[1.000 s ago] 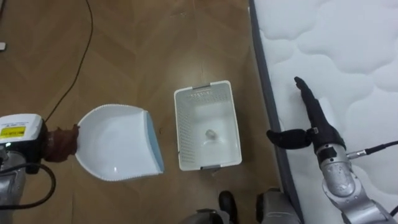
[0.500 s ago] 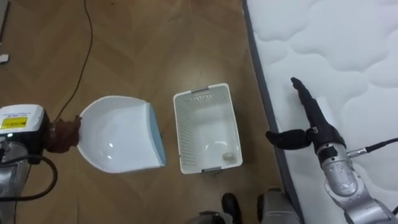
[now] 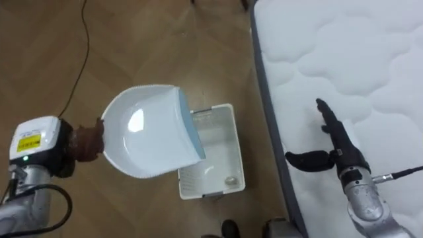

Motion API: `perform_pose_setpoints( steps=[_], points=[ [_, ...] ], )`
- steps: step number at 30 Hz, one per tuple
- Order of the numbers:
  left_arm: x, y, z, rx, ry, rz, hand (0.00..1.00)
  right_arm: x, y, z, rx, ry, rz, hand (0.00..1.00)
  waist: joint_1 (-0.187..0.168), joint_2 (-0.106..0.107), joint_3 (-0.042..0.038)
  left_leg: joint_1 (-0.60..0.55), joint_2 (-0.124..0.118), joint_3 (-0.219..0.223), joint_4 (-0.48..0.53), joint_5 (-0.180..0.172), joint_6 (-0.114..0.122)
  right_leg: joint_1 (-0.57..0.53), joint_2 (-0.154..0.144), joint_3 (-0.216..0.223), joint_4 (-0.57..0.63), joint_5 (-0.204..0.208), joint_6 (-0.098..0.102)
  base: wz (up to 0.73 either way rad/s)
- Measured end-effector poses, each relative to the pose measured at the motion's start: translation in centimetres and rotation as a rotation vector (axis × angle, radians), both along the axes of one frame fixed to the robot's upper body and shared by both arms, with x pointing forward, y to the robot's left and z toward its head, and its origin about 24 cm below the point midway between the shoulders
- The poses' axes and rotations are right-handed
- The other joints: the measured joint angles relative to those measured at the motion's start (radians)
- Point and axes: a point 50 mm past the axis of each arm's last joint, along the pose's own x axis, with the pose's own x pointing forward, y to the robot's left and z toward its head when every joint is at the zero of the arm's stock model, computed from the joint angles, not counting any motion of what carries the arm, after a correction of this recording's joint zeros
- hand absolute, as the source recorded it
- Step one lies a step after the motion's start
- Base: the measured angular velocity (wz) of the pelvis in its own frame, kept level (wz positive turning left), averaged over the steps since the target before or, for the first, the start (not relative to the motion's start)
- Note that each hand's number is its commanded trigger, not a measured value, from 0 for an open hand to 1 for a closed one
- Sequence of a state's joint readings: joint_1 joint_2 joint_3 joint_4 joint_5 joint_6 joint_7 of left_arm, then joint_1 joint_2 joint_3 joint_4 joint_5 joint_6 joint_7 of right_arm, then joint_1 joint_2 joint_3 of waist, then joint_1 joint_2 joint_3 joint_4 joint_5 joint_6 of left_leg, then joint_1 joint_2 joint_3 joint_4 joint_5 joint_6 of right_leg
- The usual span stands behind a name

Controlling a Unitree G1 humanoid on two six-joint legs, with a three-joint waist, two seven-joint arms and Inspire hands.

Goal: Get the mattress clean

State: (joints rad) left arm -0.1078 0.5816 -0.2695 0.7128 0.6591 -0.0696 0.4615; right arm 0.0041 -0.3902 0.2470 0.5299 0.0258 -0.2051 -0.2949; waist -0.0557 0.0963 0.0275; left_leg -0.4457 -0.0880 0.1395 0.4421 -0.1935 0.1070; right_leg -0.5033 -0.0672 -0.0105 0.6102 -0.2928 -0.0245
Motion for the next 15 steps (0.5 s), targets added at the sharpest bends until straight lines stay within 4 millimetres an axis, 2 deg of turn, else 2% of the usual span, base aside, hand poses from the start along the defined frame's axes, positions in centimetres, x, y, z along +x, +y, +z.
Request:
perform_pose_setpoints(
  steps=[1,4,6,7,9,11,12,13,14,15],
  points=[
    [-0.3,-0.5,-0.3,-0.021,0.0,-0.015,1.0,-0.5,-0.2,-0.3,0.014,0.014,-0.021,0.0,0.005,-0.007,-0.0011,0.032,0.011,0.008,-0.017,-0.003,-0.001,0.035,0.015,0.011,-0.037,0.015,0.002,-0.43],
    [-0.5,-1.9,-0.4,-0.122,-0.046,-0.01,1.0,-1.3,-0.9,-0.4,0.026,0.008,-0.076,0.0,0.005,-0.01,-0.0029,0.092,0.026,0.012,-0.036,-0.016,0.003,0.106,0.033,0.021,-0.101,0.037,0.009,-0.33],
    [-0.7,-2.6,-0.4,-0.167,-0.078,-0.003,1.0,-2.0,-1.2,-0.5,0.034,0.014,-0.099,0.0,0.018,-0.03,-0.0145,0.14,0.033,0.047,-0.062,-0.019,0.005,0.131,0.035,0.022,-0.119,0.045,0.011,-0.58],
    [-1.3,-2.8,-0.4,-0.189,-0.092,0.008,1.0,-2.3,-1.0,-0.6,0.038,0.019,-0.095,0.0,0.038,-0.04,-0.0192,0.175,0.048,0.081,-0.07,-0.031,0.002,0.15,0.037,0.0,-0.131,0.06,0.004,-1.08],
    [-2.4,-3.0,-0.5,-0.226,-0.109,0.036,1.0,-2.4,-0.7,-0.4,0.046,0.017,-0.088,0.0,0.057,-0.049,-0.0218,0.224,0.07,0.13,-0.072,-0.048,0.001,0.183,0.044,-0.04,-0.155,0.079,-0.006,-1.24],
    [-2.8,-3.7,-0.8,-0.281,-0.123,0.058,1.0,-2.6,-0.1,-0.4,0.074,0.013,-0.09,0.0,0.088,-0.053,-0.0215,0.299,0.102,0.23,-0.1,-0.064,-0.001,0.234,0.033,-0.177,-0.212,0.12,-0.03,-1.52],
    [-2.7,-3.9,-0.7,-0.31,-0.135,0.066,1.0,-2.6,0.2,-0.6,0.094,0.016,-0.091,0.0,0.096,-0.055,-0.0231,0.327,0.12,0.294,-0.126,-0.066,0.0,0.255,0.033,-0.23,-0.232,0.145,-0.03,-1.34],
    [-2.6,-4.0,-0.5,-0.326,-0.147,0.069,1.0,-2.5,0.4,-0.6,0.1,0.014,-0.089,0.0,0.106,-0.056,-0.0219,0.335,0.131,0.342,-0.137,-0.068,0.001,0.258,0.028,-0.254,-0.218,0.139,-0.019,-1.13],
    [-2.0,-4.4,-0.3,-0.346,-0.168,0.06,1.0,-2.6,0.3,-0.7,0.106,0.017,-0.102,0.0,0.109,-0.061,-0.021,0.365,0.139,0.44,-0.164,-0.068,0.001,0.261,0.005,-0.271,-0.13,0.109,0.015,-0.78],
    [-1.6,-4.8,-0.1,-0.36,-0.181,0.051,1.0,-2.8,0.1,-0.7,0.105,0.019,-0.115,0.0,0.119,-0.063,-0.0219,0.381,0.139,0.478,-0.181,-0.065,0.0,0.268,-0.008,-0.272,-0.084,0.089,0.021,-1.13]
  ],
)
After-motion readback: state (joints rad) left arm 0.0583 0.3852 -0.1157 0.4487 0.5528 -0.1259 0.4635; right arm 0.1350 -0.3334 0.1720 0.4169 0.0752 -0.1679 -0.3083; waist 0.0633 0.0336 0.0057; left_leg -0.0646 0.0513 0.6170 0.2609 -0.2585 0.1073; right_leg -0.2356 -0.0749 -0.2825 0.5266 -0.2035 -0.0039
